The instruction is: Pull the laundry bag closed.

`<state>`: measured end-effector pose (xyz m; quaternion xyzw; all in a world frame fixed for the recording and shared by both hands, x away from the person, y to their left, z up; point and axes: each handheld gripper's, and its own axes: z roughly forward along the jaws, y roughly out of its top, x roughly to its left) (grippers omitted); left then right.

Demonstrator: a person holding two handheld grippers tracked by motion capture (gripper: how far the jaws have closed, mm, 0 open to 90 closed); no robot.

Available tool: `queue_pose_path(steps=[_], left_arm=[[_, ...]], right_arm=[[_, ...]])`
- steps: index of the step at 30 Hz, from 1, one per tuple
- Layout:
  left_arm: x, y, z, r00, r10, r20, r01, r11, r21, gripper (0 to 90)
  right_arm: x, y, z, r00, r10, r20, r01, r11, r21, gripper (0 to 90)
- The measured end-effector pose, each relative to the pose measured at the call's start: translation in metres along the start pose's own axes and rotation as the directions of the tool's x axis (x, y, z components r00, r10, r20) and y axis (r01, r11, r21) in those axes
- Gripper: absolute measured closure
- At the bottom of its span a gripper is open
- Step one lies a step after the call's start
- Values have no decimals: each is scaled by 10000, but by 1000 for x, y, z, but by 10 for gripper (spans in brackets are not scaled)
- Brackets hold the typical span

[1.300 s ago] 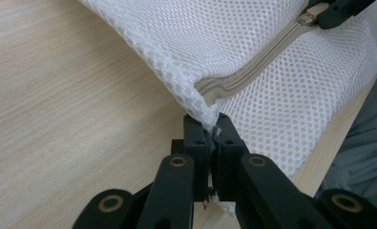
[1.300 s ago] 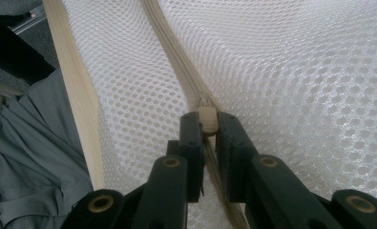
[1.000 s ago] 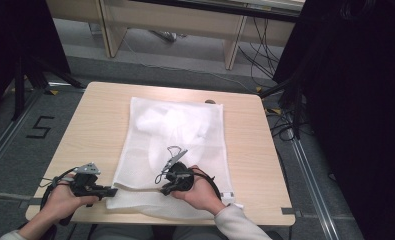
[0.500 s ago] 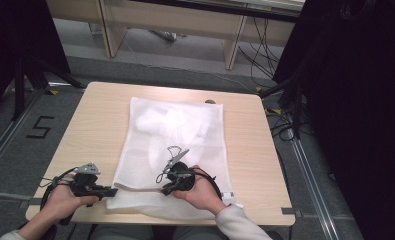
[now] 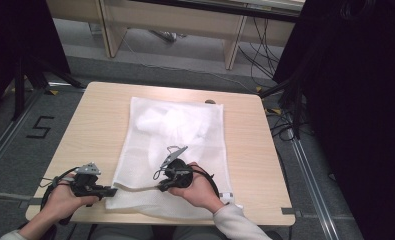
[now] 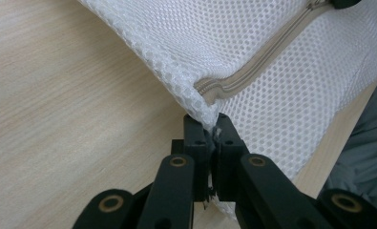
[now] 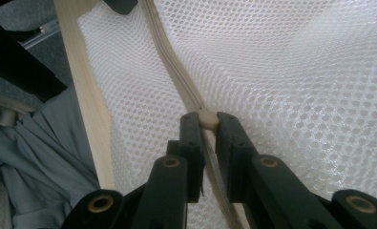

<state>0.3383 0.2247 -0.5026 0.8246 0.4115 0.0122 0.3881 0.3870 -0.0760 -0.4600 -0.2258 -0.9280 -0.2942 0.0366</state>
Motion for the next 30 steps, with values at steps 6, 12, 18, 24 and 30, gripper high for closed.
queue_pose_path(steps=[6,12,18,24,30], left_arm=[[1,0,-2,10000,-43,65,42,9999,151,862],[2,0,-2,10000,-5,46,5,9999,147,863],[1,0,0,10000,-42,10,42,10000,-77,863],[1,0,-1,10000,-44,47,43,9999,103,862],[1,0,-1,9999,-134,-23,134,9999,56,863]], right_arm=[[-6,-3,-7,9995,324,28,-325,9991,276,819],[-6,-5,-6,9999,162,-38,-161,9993,335,819],[-7,-8,-9,9997,234,33,-235,9992,333,819],[-9,-11,-11,9995,305,75,-308,9988,391,819],[-11,-16,-16,9993,350,99,-353,9987,380,819]])
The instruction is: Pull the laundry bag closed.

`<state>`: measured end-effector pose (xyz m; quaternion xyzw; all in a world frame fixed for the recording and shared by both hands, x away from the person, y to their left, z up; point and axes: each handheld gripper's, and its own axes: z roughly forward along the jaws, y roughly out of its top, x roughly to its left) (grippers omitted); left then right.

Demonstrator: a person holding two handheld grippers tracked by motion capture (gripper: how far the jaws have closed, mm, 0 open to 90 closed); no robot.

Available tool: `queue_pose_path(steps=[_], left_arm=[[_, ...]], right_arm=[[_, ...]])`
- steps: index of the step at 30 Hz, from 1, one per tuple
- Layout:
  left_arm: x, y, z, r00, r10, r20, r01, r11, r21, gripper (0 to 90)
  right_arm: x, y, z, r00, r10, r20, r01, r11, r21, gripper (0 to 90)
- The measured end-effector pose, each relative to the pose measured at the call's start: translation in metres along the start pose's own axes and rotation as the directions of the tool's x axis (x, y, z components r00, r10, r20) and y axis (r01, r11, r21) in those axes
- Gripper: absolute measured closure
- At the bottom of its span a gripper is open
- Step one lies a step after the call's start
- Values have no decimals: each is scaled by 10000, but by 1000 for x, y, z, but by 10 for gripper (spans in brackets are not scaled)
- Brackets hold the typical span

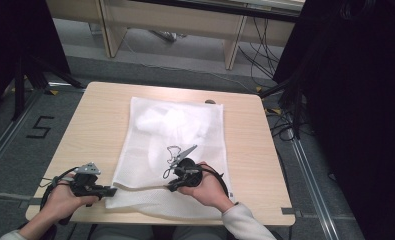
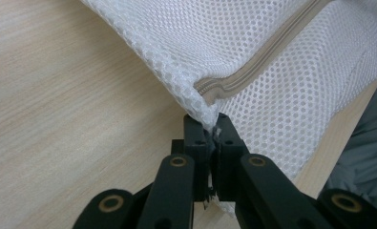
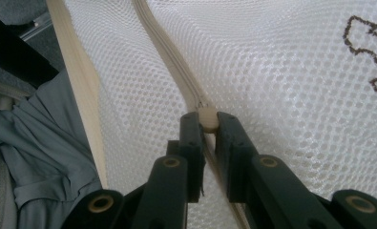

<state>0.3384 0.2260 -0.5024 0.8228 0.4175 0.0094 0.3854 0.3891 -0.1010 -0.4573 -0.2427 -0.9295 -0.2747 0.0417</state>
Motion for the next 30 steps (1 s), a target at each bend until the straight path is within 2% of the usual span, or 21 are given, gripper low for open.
queue_pose_path(steps=[1,4,6,8,9,11,17,26,30], left_arm=[[0,0,0,10000,12,35,-13,10000,24,862],[1,1,0,9999,91,86,-92,9999,111,863],[0,0,1,10000,-8,7,8,9999,-110,863],[0,0,0,10000,3,10,-3,10000,-72,862],[0,0,1,10000,-62,28,63,9999,-146,863],[0,0,0,10000,53,22,-52,9999,-106,863],[0,0,0,10000,-8,1,8,10000,-94,863],[0,0,0,10000,18,17,-17,9999,-99,863],[0,0,0,10000,37,-7,-37,9999,-98,863]], right_arm=[[0,-1,0,10000,90,-38,-90,10000,-3,819],[-1,-2,-1,10000,-42,-21,42,10000,1,819],[-1,-2,0,10000,-51,-35,51,10000,37,820],[-1,-2,-1,10000,-31,-47,32,10000,31,820],[1,-3,-2,9998,206,71,-207,9997,89,819],[-2,-3,-3,10000,15,8,-15,10000,8,819],[-2,-5,-4,10000,0,31,-1,10000,34,820],[-4,-10,-8,9996,131,230,-133,9999,90,820],[-5,-11,-9,9997,179,169,-180,9998,82,820]])
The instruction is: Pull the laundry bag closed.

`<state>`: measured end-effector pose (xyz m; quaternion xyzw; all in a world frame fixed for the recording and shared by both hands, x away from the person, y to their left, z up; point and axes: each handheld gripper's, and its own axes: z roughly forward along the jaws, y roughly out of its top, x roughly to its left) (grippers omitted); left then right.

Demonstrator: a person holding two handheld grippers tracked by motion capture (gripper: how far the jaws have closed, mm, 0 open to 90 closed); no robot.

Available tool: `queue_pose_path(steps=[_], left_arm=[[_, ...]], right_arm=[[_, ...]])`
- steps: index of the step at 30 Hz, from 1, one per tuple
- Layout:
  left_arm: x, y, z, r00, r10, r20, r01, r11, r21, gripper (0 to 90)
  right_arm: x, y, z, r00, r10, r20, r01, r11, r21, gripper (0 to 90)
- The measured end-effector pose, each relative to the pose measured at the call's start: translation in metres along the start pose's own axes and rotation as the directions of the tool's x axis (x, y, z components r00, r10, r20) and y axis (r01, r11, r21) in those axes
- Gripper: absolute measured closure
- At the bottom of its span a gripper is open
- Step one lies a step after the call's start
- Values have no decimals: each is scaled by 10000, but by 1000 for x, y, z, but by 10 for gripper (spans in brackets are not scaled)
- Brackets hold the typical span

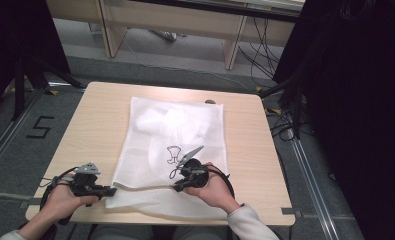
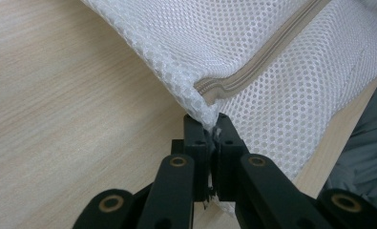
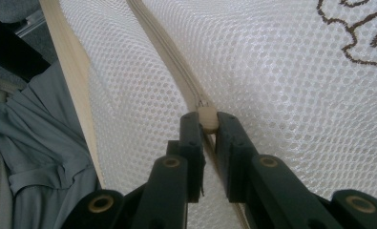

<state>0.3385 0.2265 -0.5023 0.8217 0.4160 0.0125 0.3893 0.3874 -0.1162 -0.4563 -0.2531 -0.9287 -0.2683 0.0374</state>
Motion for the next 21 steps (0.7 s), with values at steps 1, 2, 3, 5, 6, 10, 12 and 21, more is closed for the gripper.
queue_pose_path(steps=[1,2,3,5,6,10,12,21], left_arm=[[0,0,-1,10000,-1,-9,1,10000,92,862],[1,0,-1,9999,-14,104,13,10000,81,863],[1,1,-1,10000,26,90,-27,9999,142,863],[1,1,-1,10000,-5,96,3,9999,130,862],[1,0,-1,9999,-63,101,62,9999,99,863],[1,1,-1,9999,-51,98,50,9999,104,862],[1,0,-1,9999,-36,127,35,9999,128,862],[2,0,-1,9999,-12,127,11,9999,126,863]], right_arm=[[0,0,0,10000,35,59,-36,10000,40,819],[1,0,0,10000,86,23,-87,10000,15,820],[0,-1,0,10000,-30,-28,30,10000,-44,820],[1,-1,-1,9998,196,47,-196,9998,57,820],[-1,-1,-1,10000,-30,31,30,10000,16,820],[-1,-3,-2,10000,8,37,-8,10000,11,820],[-1,-3,-3,9999,65,79,-65,10000,30,819],[-2,-8,-6,9998,159,84,-159,9999,-16,820]])
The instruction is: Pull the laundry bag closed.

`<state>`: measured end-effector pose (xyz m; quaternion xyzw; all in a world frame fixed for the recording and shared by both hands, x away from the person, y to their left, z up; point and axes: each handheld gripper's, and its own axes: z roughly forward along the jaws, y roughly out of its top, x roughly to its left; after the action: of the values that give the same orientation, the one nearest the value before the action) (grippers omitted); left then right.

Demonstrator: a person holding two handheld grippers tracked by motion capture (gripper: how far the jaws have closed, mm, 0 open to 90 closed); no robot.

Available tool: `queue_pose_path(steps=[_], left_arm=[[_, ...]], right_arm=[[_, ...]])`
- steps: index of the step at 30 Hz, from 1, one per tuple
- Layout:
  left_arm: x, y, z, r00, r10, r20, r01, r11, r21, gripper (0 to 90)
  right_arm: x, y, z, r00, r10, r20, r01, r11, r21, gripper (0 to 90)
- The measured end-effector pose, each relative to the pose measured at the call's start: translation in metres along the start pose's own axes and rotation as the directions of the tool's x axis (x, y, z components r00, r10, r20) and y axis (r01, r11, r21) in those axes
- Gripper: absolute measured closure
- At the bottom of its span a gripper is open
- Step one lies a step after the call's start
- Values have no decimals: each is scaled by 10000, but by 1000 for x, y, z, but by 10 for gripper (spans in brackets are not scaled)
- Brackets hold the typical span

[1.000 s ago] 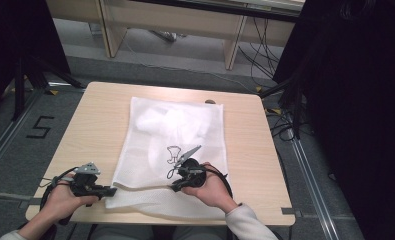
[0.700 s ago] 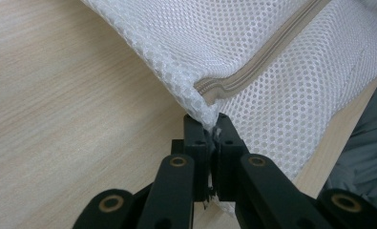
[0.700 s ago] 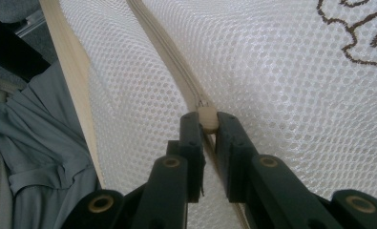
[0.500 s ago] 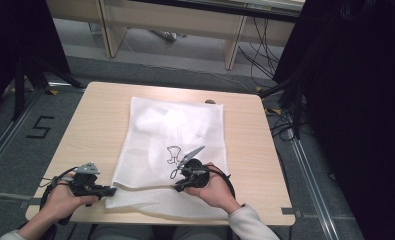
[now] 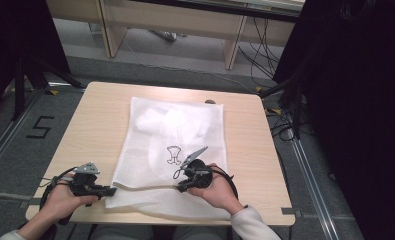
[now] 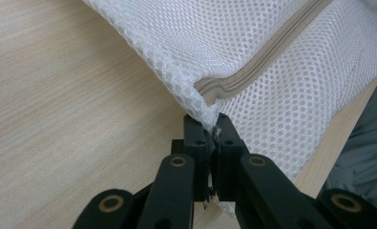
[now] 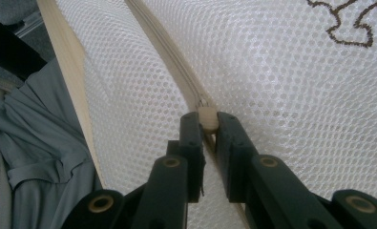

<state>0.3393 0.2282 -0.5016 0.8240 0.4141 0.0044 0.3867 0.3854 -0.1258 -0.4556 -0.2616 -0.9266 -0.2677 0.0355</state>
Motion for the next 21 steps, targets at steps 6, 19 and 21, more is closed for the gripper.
queue_pose_path(steps=[6,19,21], left_arm=[[0,0,0,10000,-42,29,42,10000,-25,863],[0,0,0,10000,-39,-3,39,10000,-16,862],[0,0,0,10000,-26,1,26,10000,-3,863]], right_arm=[[-3,-2,-1,10000,-64,11,64,10000,-75,820],[-5,-7,-6,9999,112,53,-111,9999,-80,820],[-5,-8,-6,9999,125,69,-125,9999,-79,819]])
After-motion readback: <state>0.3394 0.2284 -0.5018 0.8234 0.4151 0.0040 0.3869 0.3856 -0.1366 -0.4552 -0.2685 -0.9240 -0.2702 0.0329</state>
